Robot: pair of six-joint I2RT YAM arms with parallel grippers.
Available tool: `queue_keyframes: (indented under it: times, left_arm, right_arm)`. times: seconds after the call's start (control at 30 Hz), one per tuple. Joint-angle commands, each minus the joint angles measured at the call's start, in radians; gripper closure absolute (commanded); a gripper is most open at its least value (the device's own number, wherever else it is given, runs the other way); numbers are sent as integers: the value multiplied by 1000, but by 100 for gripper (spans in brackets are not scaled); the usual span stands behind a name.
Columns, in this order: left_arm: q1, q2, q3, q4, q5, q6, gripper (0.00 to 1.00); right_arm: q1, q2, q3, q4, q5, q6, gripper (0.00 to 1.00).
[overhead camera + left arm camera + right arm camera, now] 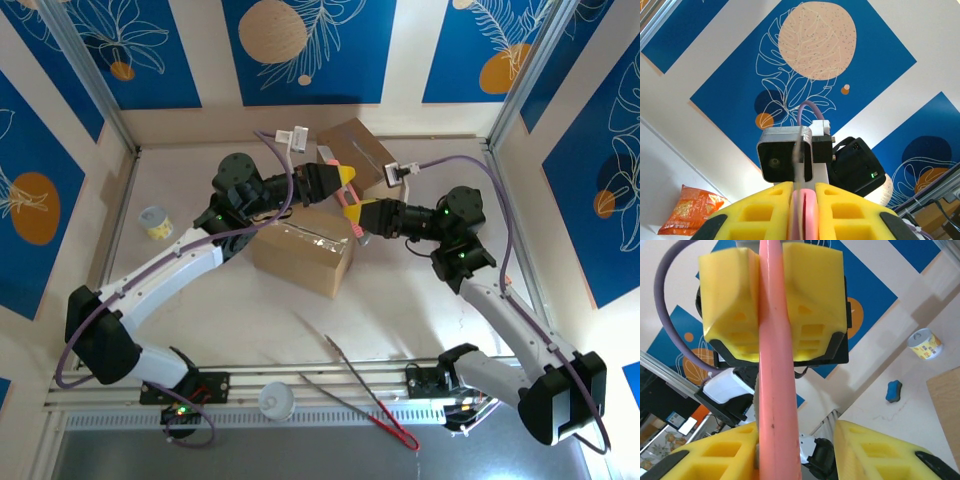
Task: Unpack the express box
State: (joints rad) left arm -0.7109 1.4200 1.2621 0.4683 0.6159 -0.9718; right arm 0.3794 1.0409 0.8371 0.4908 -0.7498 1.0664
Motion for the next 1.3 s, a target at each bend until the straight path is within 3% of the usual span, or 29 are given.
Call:
queue_keyframes:
  times: [0.0, 0.4, 0.5, 0.57, 0.63, 0.67, 0.73, 0.83, 0.97, 1.07, 1.27]
  left_arm:
    - [-10, -3, 33, 80, 29, -31, 100]
    - [-10, -1, 15, 85, 21, -27, 100]
    - [-8, -3, 8, 87, 20, -25, 100]
    - [-9, -4, 3, 88, 18, -24, 100]
    - [-9, -7, -4, 88, 15, -20, 100]
    - [-9, -8, -8, 89, 15, -18, 93]
    - [-4, -16, -16, 89, 10, -10, 68]
    - [18, -47, -26, 41, 12, 12, 52]
    - [86, -132, -11, -271, -45, 96, 55]
    - [133, -202, 10, -581, -155, 202, 55]
    - [263, -250, 24, -999, -412, 292, 61]
  right_arm:
    - [15, 22, -23, 35, 56, 38, 62]
    - [37, 8, -40, 37, 103, 45, 78]
    - [39, -3, -53, 44, 130, 53, 87]
    - [39, -15, -65, 43, 157, 59, 100]
    - [39, -32, -77, 33, 187, 63, 100]
    - [38, -42, -81, 21, 204, 59, 100]
    - [36, -69, -89, -23, 241, 49, 100]
    - [24, -135, -90, -162, 310, 10, 100]
    - [-37, -237, -98, -404, 349, -20, 100]
    - [-105, -318, -141, -527, 312, -21, 100]
    - [-173, -483, -254, -681, 283, -29, 100]
